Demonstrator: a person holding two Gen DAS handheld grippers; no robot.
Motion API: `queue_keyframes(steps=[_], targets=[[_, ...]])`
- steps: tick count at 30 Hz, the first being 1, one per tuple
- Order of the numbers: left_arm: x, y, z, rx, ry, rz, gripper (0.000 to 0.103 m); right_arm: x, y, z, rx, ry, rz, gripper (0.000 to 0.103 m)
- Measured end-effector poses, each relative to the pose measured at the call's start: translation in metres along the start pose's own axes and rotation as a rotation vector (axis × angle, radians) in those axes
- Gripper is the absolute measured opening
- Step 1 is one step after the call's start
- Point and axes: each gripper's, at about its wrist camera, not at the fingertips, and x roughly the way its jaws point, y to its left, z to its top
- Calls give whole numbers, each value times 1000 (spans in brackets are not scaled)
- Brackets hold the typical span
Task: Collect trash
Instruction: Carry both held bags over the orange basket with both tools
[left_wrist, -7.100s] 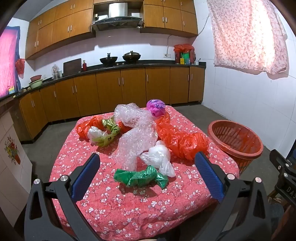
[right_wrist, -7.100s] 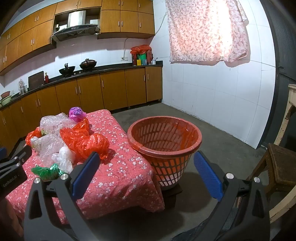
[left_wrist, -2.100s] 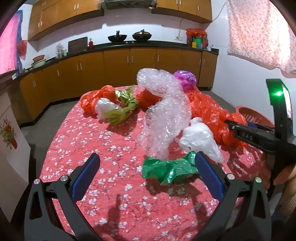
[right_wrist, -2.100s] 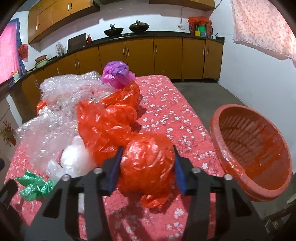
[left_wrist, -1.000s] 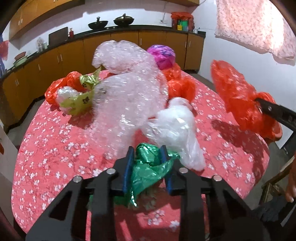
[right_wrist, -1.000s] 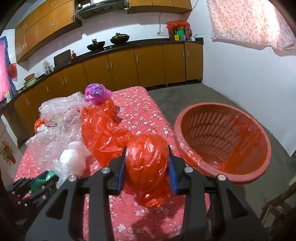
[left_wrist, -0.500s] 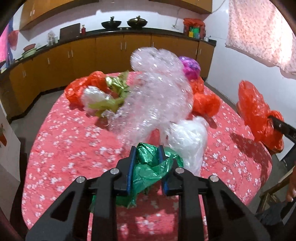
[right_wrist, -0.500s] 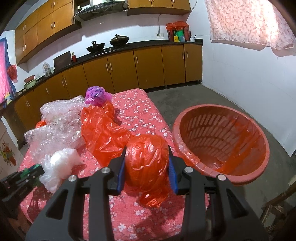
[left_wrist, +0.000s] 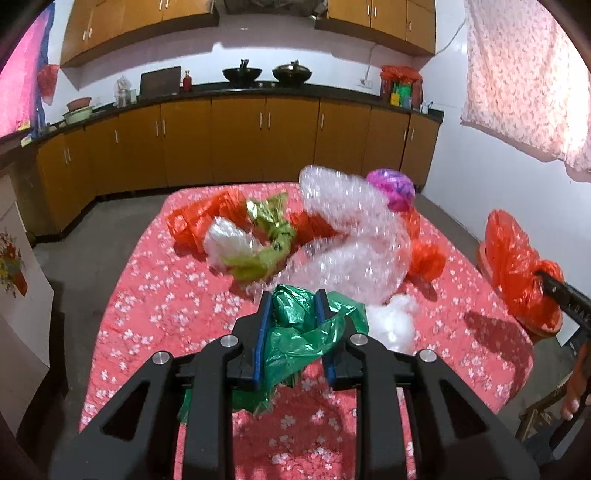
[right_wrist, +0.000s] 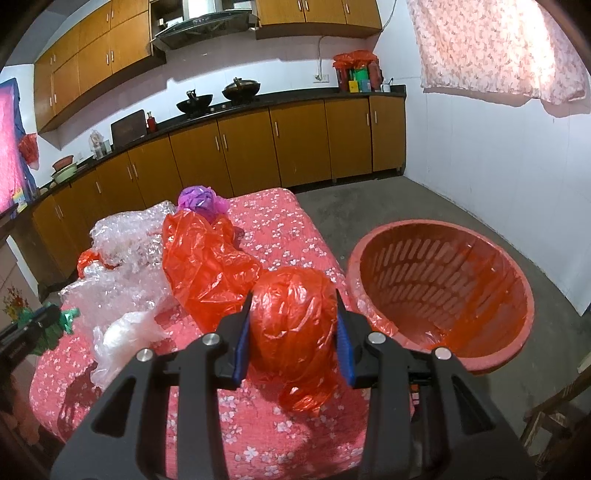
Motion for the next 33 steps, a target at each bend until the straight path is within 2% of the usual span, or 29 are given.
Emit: queue_keyframes(steps=[9, 20, 26, 33], targets=[[-9, -15, 21, 25, -56, -16, 24, -8, -5, 8, 6, -19, -4, 38], [-6, -46, 37, 67, -73, -55, 24, -13, -23, 15, 25, -33, -36, 38], [0, -72, 49, 96, -82, -107, 24, -15, -41, 19, 49, -42, -72, 38], [9, -116, 59, 133, -81, -204, 24, -16, -80, 26, 117, -50, -181, 38]])
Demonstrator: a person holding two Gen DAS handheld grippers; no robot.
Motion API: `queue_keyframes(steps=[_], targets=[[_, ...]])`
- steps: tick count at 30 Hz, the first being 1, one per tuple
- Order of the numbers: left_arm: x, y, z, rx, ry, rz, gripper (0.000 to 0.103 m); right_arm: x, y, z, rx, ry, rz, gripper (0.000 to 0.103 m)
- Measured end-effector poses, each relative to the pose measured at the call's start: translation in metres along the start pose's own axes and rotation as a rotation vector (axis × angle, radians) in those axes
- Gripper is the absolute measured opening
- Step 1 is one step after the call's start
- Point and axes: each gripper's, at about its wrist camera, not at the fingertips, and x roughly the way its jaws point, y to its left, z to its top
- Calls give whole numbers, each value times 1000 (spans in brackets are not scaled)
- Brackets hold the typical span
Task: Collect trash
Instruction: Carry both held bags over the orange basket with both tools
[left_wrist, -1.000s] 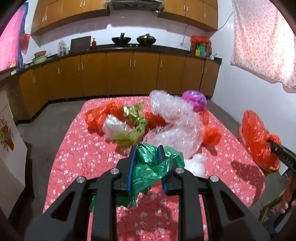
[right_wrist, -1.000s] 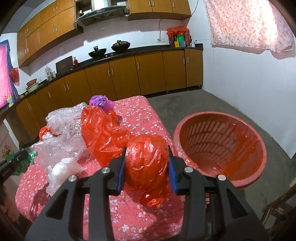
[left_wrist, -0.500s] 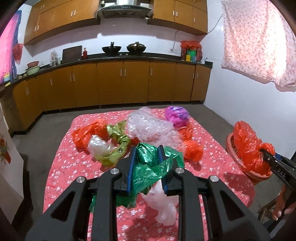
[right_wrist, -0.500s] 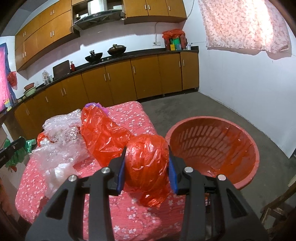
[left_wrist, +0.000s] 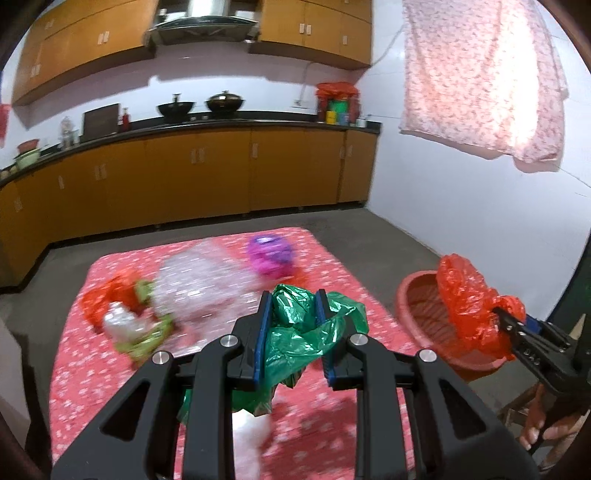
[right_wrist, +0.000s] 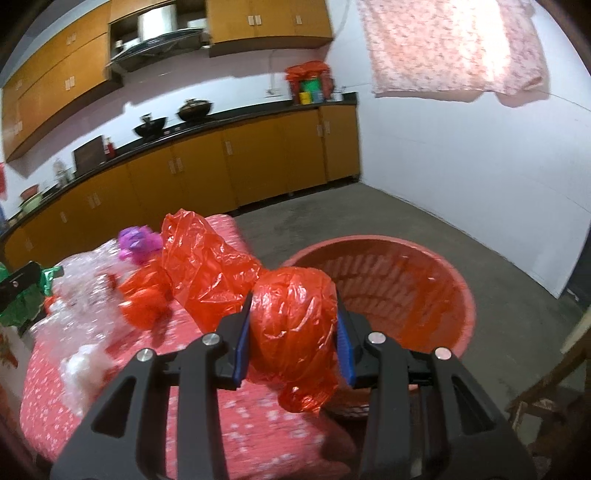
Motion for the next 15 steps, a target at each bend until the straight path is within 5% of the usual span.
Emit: queue_keyframes(steps=[15], targets=[[84, -120, 17, 96, 45, -272, 24, 25, -86, 33, 161, -29, -246, 38]])
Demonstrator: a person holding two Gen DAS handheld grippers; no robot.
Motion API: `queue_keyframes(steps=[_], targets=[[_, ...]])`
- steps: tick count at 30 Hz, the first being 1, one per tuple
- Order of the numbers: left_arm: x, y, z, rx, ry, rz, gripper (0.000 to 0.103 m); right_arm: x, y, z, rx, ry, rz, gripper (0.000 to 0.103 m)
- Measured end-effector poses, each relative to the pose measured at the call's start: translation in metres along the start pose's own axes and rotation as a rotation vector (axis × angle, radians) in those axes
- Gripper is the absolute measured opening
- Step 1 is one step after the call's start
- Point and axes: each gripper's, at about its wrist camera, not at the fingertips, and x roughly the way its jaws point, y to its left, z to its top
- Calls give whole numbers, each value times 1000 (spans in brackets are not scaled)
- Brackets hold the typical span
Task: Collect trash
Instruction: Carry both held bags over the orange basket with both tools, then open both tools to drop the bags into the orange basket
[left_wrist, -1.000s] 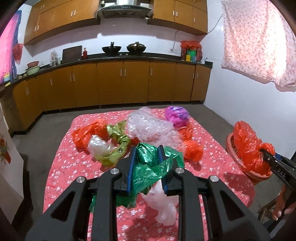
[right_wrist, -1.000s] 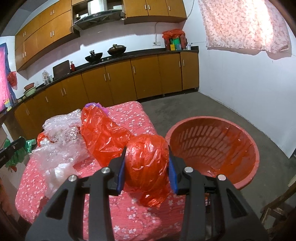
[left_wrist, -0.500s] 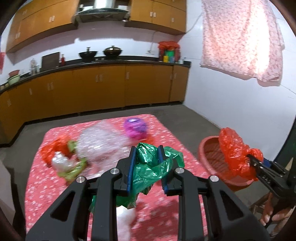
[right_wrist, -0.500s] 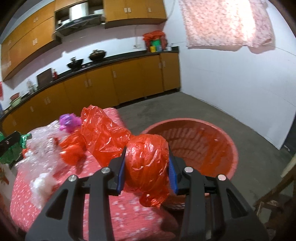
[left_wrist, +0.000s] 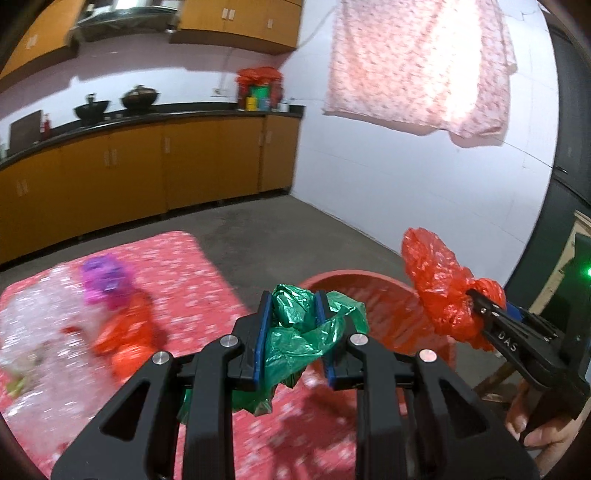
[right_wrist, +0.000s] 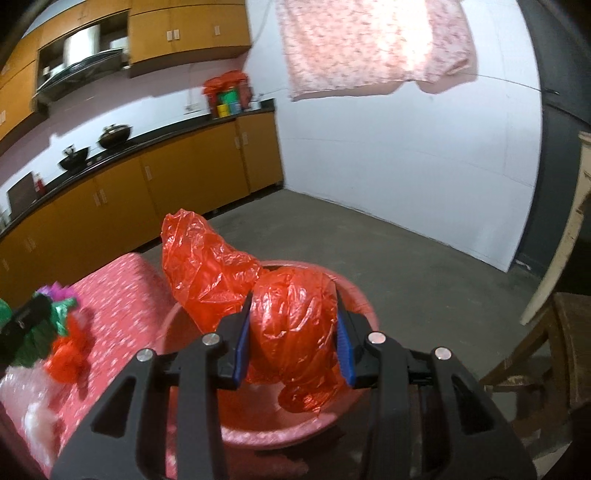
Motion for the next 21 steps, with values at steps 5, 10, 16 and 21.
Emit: queue_keyframes(steps=[5, 10, 16, 21], targets=[[28, -20, 2, 30, 11, -55, 24, 20, -7, 3, 38, 10, -16, 38], [50, -32, -1, 48, 34, -85, 24, 36, -11, 4, 63, 20, -15, 38], [71, -38, -6, 62, 72, -99, 24, 53, -18, 5, 100, 38, 2, 38], [84, -44, -8, 74, 91, -107, 24, 61, -21, 5, 109, 37, 18, 38]])
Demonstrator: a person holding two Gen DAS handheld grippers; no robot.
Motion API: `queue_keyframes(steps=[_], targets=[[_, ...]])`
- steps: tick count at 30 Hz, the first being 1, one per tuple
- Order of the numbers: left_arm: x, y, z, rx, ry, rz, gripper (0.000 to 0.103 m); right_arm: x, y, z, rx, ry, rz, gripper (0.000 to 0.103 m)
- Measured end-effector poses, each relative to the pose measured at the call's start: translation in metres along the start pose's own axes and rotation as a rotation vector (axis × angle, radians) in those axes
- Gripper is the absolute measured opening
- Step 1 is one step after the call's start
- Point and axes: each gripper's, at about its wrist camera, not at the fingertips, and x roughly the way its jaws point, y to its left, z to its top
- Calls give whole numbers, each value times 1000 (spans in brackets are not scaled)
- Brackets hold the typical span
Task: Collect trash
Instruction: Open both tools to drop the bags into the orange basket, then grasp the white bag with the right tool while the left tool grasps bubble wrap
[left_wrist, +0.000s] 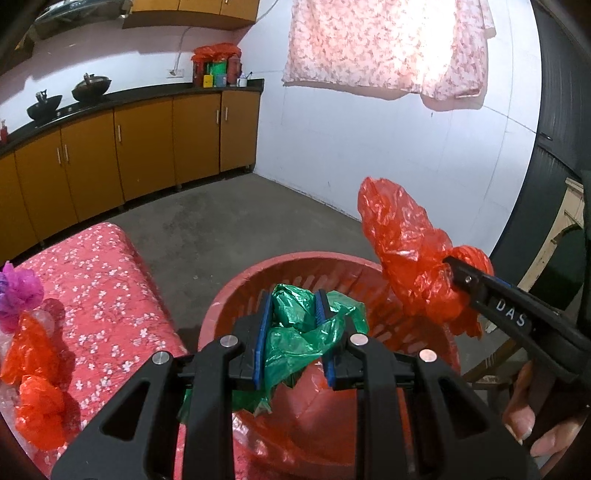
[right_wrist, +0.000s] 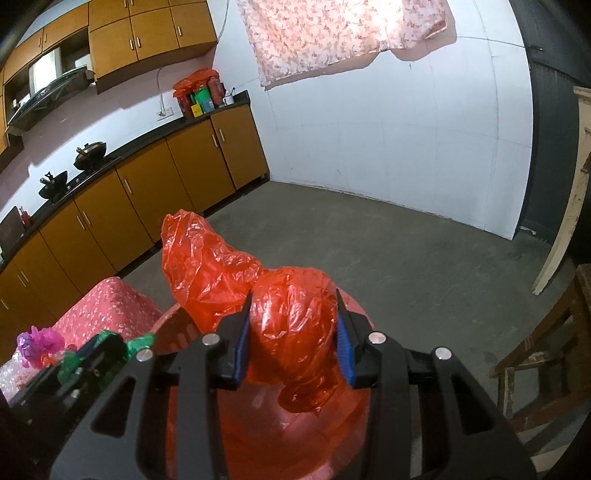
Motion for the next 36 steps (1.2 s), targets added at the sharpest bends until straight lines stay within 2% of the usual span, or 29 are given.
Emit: queue_keyframes(steps=[6, 11, 16, 19, 21, 24, 28, 34, 36], targets=[[13, -3, 1, 5, 12, -4, 25, 6, -4, 3, 20, -3, 40, 44], [19, -1, -2, -8, 27, -7, 38, 8, -10, 5, 51, 2, 75, 48], [19, 3, -5, -22, 40, 1, 41, 6, -15, 7, 62, 2, 71, 50], [13, 9, -7, -37, 39, 19, 45, -1, -15, 6, 51, -14, 59, 58], [3, 13, -8, -48, 27, 41, 52, -8, -11, 3, 25, -27, 63, 62], [-17, 19, -11, -55, 4, 74, 56, -20, -3, -2, -27, -48, 82, 68], [-56, 24, -18, -46, -35, 113, 61, -40, 20, -15, -114, -78, 113, 70], [-124, 57, -27, -116, -98, 188, 65, -69, 70, -43, -230, -60, 222, 70], [-150, 79, -35, -154, -117, 239, 65, -79, 93, -59, -268, -36, 277, 70]])
